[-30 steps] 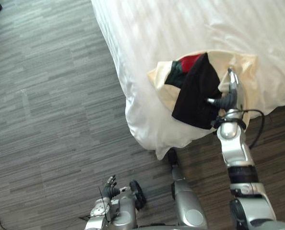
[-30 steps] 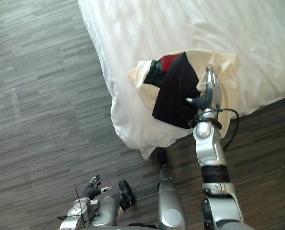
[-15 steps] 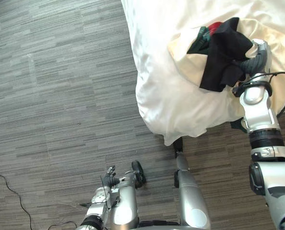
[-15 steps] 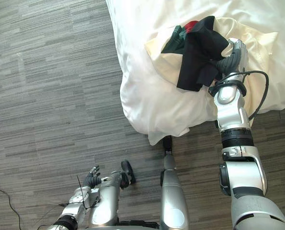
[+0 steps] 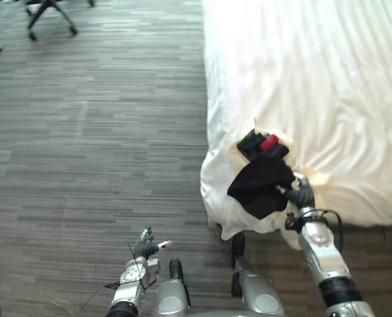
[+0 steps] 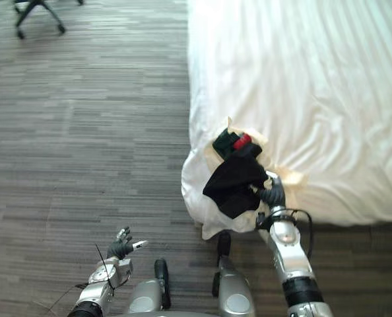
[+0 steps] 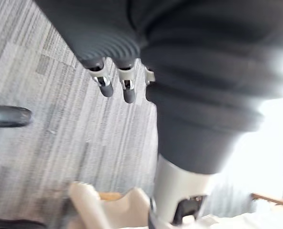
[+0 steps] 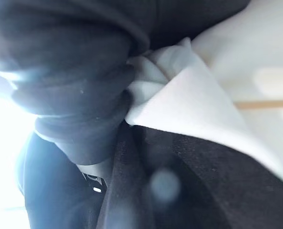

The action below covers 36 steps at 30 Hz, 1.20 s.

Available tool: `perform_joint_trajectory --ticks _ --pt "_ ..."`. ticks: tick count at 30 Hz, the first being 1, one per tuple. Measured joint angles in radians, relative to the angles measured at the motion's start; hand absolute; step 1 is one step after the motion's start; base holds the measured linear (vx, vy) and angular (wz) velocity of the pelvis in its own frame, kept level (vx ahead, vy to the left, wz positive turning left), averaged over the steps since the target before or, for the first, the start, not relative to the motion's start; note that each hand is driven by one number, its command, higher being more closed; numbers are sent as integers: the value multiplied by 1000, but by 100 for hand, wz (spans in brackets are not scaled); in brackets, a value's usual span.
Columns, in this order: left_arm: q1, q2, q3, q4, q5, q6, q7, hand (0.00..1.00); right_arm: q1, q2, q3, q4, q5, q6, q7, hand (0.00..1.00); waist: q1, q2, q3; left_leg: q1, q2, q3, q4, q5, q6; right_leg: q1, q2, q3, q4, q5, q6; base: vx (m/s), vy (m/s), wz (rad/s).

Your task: Tidy the bed and pick cloth on bed and put in laundry

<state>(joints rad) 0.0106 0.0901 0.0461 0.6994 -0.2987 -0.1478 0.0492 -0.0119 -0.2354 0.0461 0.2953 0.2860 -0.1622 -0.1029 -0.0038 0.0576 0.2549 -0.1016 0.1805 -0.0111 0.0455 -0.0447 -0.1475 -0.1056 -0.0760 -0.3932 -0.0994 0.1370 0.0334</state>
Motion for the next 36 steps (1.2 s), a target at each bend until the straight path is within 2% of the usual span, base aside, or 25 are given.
perform_joint_trajectory --ticks 1,2,3,5,6,7,8,11,13,14,16,17,21,22,23,25,27,28,29,30,31,33,34,35,36 --pt "10 -15 0 -31 -31 -6 3 0 16 5 2 15 26 -16 0 100 1 -4 -9 -21 -17 21 -6 35 38 21 -34 -83 0 -12 9 -30 91 230" --pt "20 -38 5 -59 -60 -12 10 0 16 10 2 47 28 -26 0 100 4 -3 -11 -25 -16 206 -3 25 143 60 -68 -172 1 -15 15 -25 169 218" --pt "24 -47 4 -72 -73 -14 15 0 17 15 4 60 27 -23 0 100 12 -3 -12 -25 8 321 8 21 162 80 -85 -211 1 -16 19 -3 194 227" --pt "51 -76 4 -137 -105 -18 19 0 18 14 45 89 12 -6 1 100 17 28 -42 -17 128 778 119 15 169 149 -146 -388 39 -37 67 89 277 234" --pt "60 -78 4 -148 -105 -18 18 0 20 15 55 89 3 -2 5 100 18 35 -52 -15 146 856 144 23 163 161 -164 -429 56 -42 74 164 418 232" --pt "69 -73 9 -166 -105 -18 17 0 17 26 64 89 -23 7 19 100 24 43 -66 -30 140 900 177 17 150 191 -209 -506 86 -44 92 167 455 179" --pt "89 -61 26 -187 -105 -22 17 0 9 47 81 89 -25 17 24 100 51 29 -71 -54 112 873 214 -20 164 205 -244 -543 107 -33 110 139 385 154" --pt "112 -44 48 -178 -103 -23 16 0 4 103 87 92 -46 22 46 100 52 14 -91 -109 53 752 286 -78 210 249 -339 -613 248 -25 117 229 350 167" --pt "134 -25 45 -177 -100 -16 11 0 23 132 90 98 -59 37 60 100 50 2 -95 -104 4 716 302 -113 262 258 -456 -580 507 47 18 412 506 200" --pt "146 -26 39 -181 -96 -15 8 0 41 149 92 97 -62 41 66 100 46 0 -97 -84 -22 629 274 -132 265 216 -481 -426 686 34 -79 396 331 201" --pt "148 -10 32 -180 -92 -15 9 0 54 171 98 95 -64 44 72 100 44 -7 -98 -54 -65 513 230 -128 265 125 -384 -157 814 -170 -31 353 119 219" --pt "160 -11 23 -181 -93 -16 9 0 87 179 99 87 -65 44 76 100 32 -8 -99 -9 -108 407 193 -123 266 94 -287 -26 822 -270 -17 370 17 229" --pt "166 -13 -25 -180 -103 -23 18 0 149 178 99 57 -67 42 82 100 2 -19 -106 57 -208 168 140 -116 276 -28 -188 46 820 -416 -45 297 -40 224" --pt "166 -13 -54 -180 -103 -26 19 0 166 179 93 57 -73 42 81 100 -10 -10 -102 78 -222 55 121 -105 271 -102 -104 145 773 -437 -62 322 -176 276" --pt "166 -16 -77 -179 -104 -26 20 0 190 181 78 55 -84 49 82 100 -26 -4 -98 104 -224 -67 97 -90 256 -169 -5 317 686 -427 -46 325 -220 284" --pt "163 -18 -88 -179 -103 -26 19 0 217 182 55 50 -88 54 82 100 -40 -11 -97 118 -236 -191 94 -85 249 -201 37 446 590 -397 -15 292 -285 241" --pt "162 -30 -95 -179 -103 -29 19 0 235 188 29 47 -87 58 81 100 -39 -27 -90 132 -252 -277 111 -92 237 -211 26 552 458 -330 20 284 -338 225" --pt "166 -18 -93 -186 -102 -33 19 0 260 200 23 31 -83 57 80 100 -40 -65 -87 126 -283 -282 150 -124 193 -189 -32 588 385 -261 35 250 -379 234" --pt "165 -8 -89 -194 -101 -34 19 0 280 212 17 26 -77 57 78 100 -37 -99 -76 139 -298 -286 174 -166 168 -172 -71 556 401 -133 93 213 -398 207" --pt "167 -31 -80 -187 -101 -31 20 0 275 204 17 33 -75 64 78 100 -19 -86 -70 141 -274 -284 197 -182 148 -168 -60 531 427 -157 73 180 -374 153" --pt "189 -60 -73 -202 -101 -34 21 0 282 203 10 18 -62 60 75 100 -10 -37 -83 105 -213 -230 239 -213 135 -129 -37 444 388 -165 51 113 -299 107" --pt "208 -88 -73 -219 -101 -34 18 0 281 208 14 11 -60 60 68 100 -3 -20 -84 98 -150 -133 246 -214 135 -79 -24 368 342 -171 41 94 -237 123" --pt "211 -116 -72 -221 -104 -34 15 0 287 208 10 -2 -60 59 61 100 -7 -9 -85 98 -104 -15 268 -208 125 -26 -22 302 303 -174 37 45 -134 94" --pt "194 -39 -85 -62 -122 -23 16 0 272 217 -60 165 -98 75 57 100 14 -62 -93 177 -129 289 74 -118 110 118 -44 258 -2 11 54 30 -86 69" --pt "194 -39 -85 -62 -122 -23 16 0 272 217 -60 165 -98 75 57 100 14 -62 -93 177 -129 289 74 -118 110 118 -44 258 -2 11 54 0 0 0"
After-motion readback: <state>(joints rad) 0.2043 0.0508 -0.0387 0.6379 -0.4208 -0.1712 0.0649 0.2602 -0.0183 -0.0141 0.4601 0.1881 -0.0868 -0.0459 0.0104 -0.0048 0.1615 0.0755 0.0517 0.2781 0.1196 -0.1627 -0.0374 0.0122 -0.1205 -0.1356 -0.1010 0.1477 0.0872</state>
